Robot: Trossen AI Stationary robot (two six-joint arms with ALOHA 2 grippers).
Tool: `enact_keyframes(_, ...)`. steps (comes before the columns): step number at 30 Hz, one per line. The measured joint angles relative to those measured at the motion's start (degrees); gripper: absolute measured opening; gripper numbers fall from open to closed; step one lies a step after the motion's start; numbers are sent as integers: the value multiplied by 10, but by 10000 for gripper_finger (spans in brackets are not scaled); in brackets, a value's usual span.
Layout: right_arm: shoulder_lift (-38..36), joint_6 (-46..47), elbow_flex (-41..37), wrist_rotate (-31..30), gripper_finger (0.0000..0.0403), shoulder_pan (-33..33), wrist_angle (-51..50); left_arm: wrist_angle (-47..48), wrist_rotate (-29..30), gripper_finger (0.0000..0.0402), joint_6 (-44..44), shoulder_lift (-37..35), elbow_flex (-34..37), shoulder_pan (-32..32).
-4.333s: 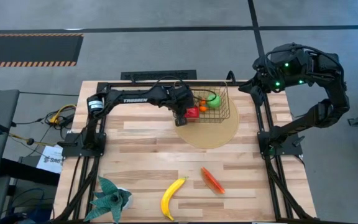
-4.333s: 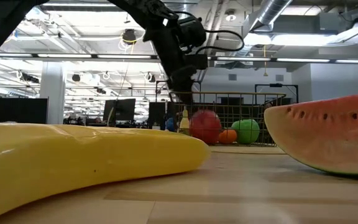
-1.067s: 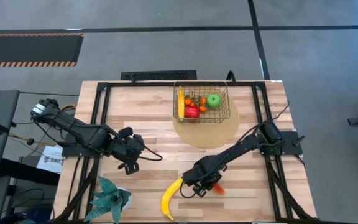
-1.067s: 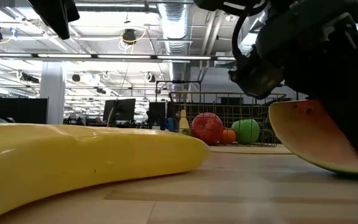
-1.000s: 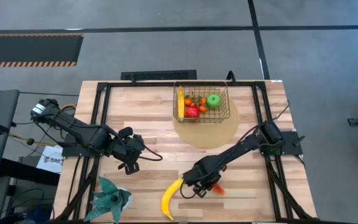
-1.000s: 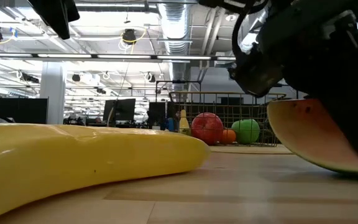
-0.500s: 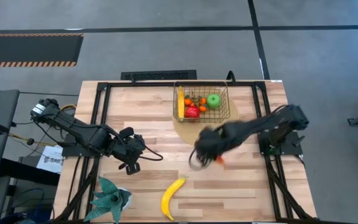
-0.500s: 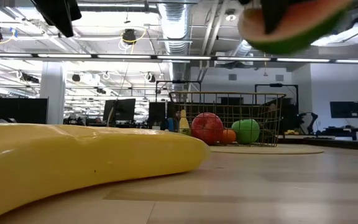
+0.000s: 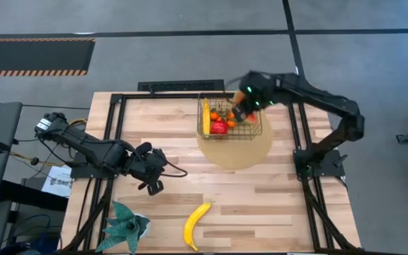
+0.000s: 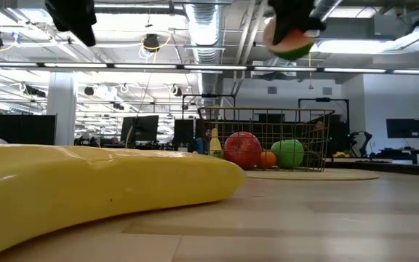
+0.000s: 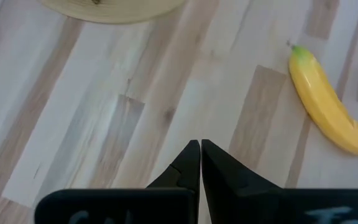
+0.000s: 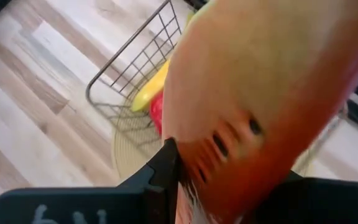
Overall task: Build produce basket
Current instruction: Put the red watermelon into the wire basket
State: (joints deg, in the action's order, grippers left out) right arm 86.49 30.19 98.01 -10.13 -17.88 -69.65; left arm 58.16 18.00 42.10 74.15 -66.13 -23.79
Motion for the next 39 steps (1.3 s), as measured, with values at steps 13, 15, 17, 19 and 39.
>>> enact_keyframes(13,199,-189,-1,89,114,-93,-18,-3,9,0,23,0,0,53)
enact_keyframes(15,223,-206,-1,90,114,-93,-25,-3,9,0,23,0,0,58)
enact_keyframes(17,244,-215,-1,89,114,-92,-21,-3,8,0,23,0,0,61)
enact_keyframes(19,261,-221,-1,89,114,-93,-20,-3,7,0,23,0,0,64)
enact_keyframes(39,305,-212,-36,85,114,-85,-84,-1,3,0,19,0,0,66)
